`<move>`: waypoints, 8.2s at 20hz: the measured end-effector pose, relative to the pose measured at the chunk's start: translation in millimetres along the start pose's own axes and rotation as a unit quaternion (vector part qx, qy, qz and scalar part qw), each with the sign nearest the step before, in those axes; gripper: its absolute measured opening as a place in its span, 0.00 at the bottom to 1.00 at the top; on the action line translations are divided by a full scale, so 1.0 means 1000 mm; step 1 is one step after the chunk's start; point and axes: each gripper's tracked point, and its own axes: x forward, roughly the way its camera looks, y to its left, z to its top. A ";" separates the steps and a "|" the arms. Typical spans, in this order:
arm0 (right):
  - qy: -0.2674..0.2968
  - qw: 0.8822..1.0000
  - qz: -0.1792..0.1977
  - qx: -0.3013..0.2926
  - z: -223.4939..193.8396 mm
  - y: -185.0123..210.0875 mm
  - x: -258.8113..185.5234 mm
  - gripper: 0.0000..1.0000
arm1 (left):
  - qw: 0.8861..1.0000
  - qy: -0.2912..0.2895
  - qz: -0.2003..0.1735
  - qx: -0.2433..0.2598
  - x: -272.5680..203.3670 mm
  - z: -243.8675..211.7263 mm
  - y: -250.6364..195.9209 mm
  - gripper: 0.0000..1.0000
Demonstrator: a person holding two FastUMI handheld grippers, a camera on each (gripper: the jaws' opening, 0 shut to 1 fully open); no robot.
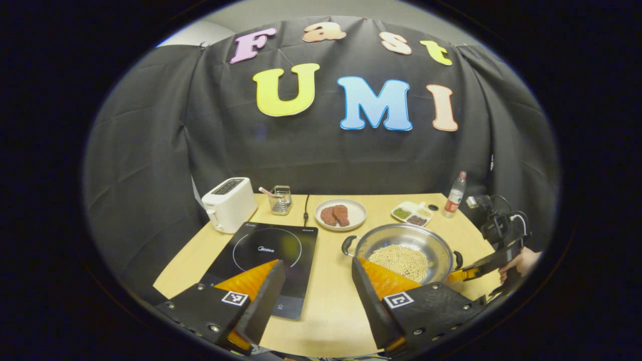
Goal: First push the handle of the pot to place it horizontally, then grasp the pot with both hands and set it on the induction cooktop.
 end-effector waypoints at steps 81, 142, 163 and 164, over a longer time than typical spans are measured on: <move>-0.088 0.990 0.055 0.092 0.107 -0.055 0.077 0.55 | 0.942 0.248 -0.136 -0.183 0.258 -0.155 -0.099 0.54; -0.111 0.983 0.070 0.129 0.131 0.320 0.041 0.52 | 0.956 0.185 -0.137 -0.180 0.223 -0.084 0.280 0.48; -0.128 0.980 0.070 0.137 0.178 0.339 0.093 0.48 | 0.959 0.163 -0.149 -0.175 0.301 -0.081 0.311 0.51; -0.127 0.980 0.072 0.136 0.178 0.338 0.093 0.48 | 0.959 0.165 -0.150 -0.175 0.300 -0.083 0.310 0.52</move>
